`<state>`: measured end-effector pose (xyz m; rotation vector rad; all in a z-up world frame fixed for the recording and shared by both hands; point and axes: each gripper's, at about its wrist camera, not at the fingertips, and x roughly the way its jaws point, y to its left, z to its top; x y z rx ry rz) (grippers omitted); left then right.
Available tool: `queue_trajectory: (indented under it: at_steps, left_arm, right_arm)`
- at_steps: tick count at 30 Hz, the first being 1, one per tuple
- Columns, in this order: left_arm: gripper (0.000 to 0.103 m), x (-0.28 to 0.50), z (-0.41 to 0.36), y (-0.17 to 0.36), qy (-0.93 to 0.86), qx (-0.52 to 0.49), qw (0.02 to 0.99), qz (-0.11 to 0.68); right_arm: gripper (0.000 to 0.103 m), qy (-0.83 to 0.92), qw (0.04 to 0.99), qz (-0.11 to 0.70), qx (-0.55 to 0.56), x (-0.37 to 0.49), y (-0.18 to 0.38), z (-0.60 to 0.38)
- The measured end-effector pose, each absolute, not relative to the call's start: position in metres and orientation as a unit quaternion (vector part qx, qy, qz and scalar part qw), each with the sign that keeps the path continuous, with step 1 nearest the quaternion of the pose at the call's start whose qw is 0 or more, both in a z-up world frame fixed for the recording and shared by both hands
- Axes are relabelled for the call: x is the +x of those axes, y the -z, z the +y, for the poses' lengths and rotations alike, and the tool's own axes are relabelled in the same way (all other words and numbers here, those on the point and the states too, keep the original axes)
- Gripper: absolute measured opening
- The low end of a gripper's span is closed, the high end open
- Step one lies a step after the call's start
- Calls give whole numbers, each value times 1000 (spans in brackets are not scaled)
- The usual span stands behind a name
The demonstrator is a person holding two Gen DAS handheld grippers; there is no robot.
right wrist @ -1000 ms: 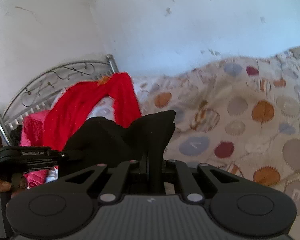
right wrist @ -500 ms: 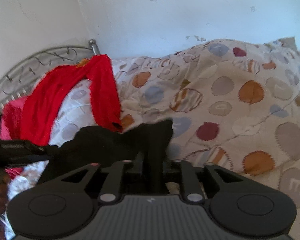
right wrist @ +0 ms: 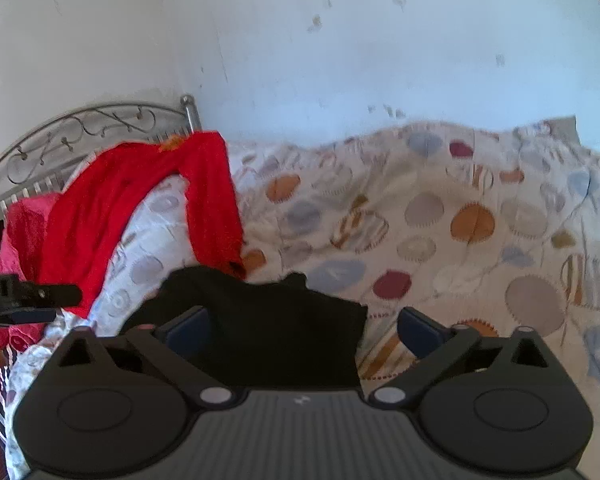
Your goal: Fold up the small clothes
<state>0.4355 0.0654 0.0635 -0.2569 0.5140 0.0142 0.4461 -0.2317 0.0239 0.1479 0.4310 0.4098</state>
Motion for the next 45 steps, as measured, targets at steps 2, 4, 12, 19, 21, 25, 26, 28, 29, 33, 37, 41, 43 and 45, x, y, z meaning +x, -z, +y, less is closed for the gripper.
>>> queue_trajectory:
  at_steps: [2,4,12,19,21,25,26,28,29,33,37,41,43,45]
  left_arm:
    - [102,423,61,-70,-11,-119,962,247]
    - [102,409,56,-75,-15,-112,965,239]
    - [102,341,37,-96,-20,-80,976,200]
    - [102,283,25,-106,-29,-64,983,168]
    - [102,266,22,-106,-31,-62,985,161]
    - [102,236,18,-103,-37,-62,986,149]
    - [102,227,17,-101,-36,-60,987,146]
    - [102,213,14,-96,-38,-57,988,141]
    - [102,205,14,-92,-40,-55,988,139]
    - [102,177,12,-78,-43,-52,988,139]
    - [102,152,17,-62,-52,-58,987,138]
    - [102,133,17,-47,-66,-43,988,132]
    - [102,127,15,-42,-64,-35,989,131]
    - [102,121,13,-36,-62,-29,989,131]
  right_arm:
    - [103,-203,956,201,67,432,-32,-231]
    - [103,-204,959,188,57,417,-38,-230]
    - [103,-199,970,135,42,351,-57,-238]
    - [103,-198,976,87,33,289,-74,-251]
    - [103,-198,976,79,37,273,-76,-255]
    - [103,-192,979,63,38,240,-76,-261]
    - [103,-190,979,59,36,233,-75,-262]
    - [103,-183,981,52,33,216,-71,-265]
    - [103,-181,982,50,32,208,-69,-266]
    - [103,-166,984,48,35,177,-58,-272]
    - [103,-152,987,42,26,147,-46,-276]
    - [103,-139,990,35,10,123,-35,-275]
    - [103,-134,990,34,5,114,-30,-274]
    - [103,-126,992,28,-2,106,-23,-272]
